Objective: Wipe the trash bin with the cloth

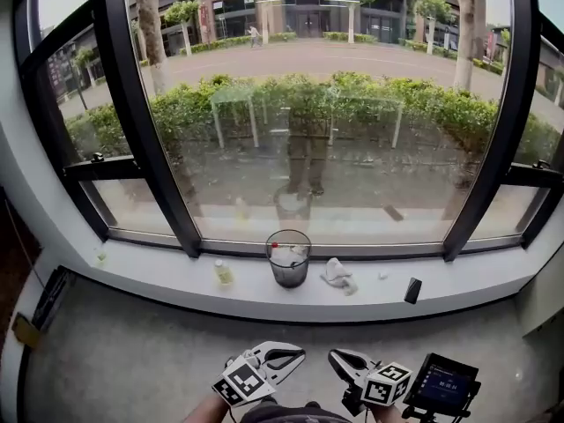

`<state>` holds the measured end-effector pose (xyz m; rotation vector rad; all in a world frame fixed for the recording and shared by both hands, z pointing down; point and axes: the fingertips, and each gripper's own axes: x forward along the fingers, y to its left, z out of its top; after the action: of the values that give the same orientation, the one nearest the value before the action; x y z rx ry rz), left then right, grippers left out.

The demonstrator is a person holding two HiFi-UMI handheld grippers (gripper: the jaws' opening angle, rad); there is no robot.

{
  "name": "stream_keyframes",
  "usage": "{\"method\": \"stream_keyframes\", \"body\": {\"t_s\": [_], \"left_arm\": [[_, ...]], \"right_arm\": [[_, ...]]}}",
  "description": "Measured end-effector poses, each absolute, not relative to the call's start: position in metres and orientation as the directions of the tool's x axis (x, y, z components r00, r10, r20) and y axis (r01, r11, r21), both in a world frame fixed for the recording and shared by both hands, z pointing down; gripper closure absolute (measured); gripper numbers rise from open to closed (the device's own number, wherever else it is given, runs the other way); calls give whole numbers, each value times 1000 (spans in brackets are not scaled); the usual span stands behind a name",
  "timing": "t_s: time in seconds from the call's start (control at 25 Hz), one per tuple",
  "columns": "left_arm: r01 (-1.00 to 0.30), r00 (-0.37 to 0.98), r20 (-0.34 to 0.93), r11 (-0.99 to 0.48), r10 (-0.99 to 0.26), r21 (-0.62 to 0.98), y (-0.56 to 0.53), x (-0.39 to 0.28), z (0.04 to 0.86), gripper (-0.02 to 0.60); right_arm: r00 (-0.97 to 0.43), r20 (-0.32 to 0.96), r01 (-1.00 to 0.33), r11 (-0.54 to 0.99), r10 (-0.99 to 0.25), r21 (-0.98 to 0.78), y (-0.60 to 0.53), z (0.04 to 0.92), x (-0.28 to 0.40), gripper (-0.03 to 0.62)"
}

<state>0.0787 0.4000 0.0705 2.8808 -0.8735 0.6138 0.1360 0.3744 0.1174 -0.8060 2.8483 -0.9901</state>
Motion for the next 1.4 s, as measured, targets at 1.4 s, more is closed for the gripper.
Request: {"method": "stream_keyframes", "body": {"t_s": [1.4], "left_arm": [[-471,852,315,-874,-418,116,200,-71,94,584]], "right_arm": [[-797,358,-604,627,-486,-492,188,144,-11,594]]}}
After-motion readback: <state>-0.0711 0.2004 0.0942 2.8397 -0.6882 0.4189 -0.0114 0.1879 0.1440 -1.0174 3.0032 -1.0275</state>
